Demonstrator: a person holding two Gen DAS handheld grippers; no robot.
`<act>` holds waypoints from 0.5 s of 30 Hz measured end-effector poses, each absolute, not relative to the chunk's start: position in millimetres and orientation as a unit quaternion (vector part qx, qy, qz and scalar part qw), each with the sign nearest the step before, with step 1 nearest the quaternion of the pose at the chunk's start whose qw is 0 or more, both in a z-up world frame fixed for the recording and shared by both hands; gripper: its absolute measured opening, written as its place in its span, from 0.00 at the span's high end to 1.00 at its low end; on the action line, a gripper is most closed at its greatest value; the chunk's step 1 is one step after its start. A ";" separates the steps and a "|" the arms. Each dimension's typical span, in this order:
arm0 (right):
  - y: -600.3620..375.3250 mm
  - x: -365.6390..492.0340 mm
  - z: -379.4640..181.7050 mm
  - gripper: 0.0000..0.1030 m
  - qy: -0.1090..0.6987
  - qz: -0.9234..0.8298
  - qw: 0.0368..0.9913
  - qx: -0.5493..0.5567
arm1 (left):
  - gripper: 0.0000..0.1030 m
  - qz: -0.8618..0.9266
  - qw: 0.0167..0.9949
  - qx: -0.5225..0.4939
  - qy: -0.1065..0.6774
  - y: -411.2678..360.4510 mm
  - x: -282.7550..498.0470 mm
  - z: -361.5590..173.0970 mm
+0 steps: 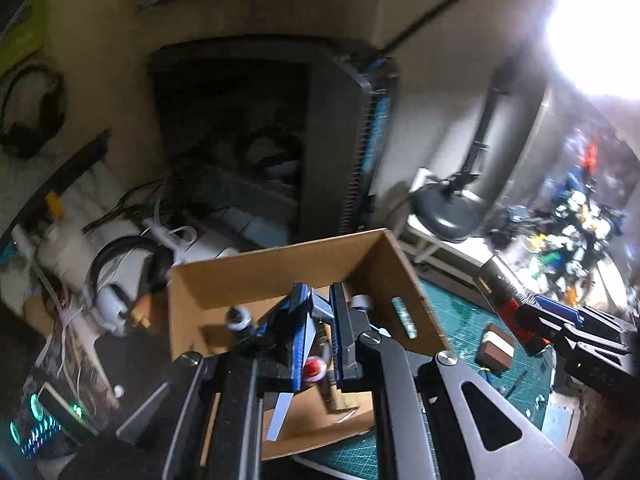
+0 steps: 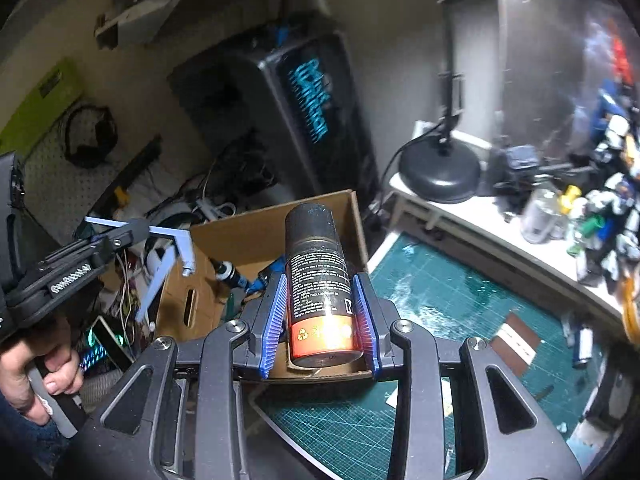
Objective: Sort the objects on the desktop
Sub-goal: 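Open left tool to drop the blue piece into the box while right tool drops the red can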
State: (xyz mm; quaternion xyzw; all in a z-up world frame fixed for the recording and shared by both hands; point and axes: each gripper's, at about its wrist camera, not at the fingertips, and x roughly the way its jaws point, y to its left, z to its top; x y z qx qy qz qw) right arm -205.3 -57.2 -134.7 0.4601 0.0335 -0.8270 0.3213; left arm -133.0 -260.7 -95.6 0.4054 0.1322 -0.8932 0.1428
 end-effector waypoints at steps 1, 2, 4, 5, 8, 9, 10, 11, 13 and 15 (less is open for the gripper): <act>-61.8 -207.4 -137.8 0.69 0.037 -0.824 0.327 0.462 | 0.90 -0.890 0.150 0.410 0.135 -266.3 -130.7 -99.2; -66.4 -209.6 -141.0 0.69 0.040 -0.820 0.332 0.464 | 0.90 -0.886 0.155 0.414 0.139 -271.8 -129.0 -103.1; -76.3 -215.4 -150.8 0.69 0.045 -0.811 0.341 0.473 | 0.90 -0.877 0.160 0.427 0.152 -283.2 -128.0 -112.8; -81.7 -218.5 -156.6 0.69 0.047 -0.806 0.345 0.478 | 0.90 -0.871 0.161 0.435 0.159 -289.4 -128.4 -119.7; -100.3 -229.4 -178.4 0.69 0.054 -0.790 0.356 0.497 | 0.90 -0.855 0.165 0.463 0.168 -303.7 -135.6 -145.1; -107.3 -233.8 -187.7 0.69 0.057 -0.783 0.358 0.506 | 0.90 -0.848 0.167 0.474 0.167 -308.5 -139.1 -155.8; -114.5 -238.3 -197.1 0.69 0.060 -0.776 0.360 0.515 | 0.90 -0.842 0.168 0.484 0.168 -312.8 -142.3 -165.7; -122.5 -243.6 -209.1 0.69 0.064 -0.767 0.358 0.528 | 0.90 -0.836 0.168 0.493 0.170 -316.2 -145.2 -174.3; -136.0 -251.0 -226.9 0.69 0.072 -0.755 0.354 0.548 | 0.90 -0.824 0.169 0.513 0.170 -324.1 -152.6 -193.1; -150.1 -256.8 -243.3 0.69 0.086 -0.745 0.348 0.563 | 0.90 -0.813 0.167 0.531 0.170 -330.5 -159.6 -209.2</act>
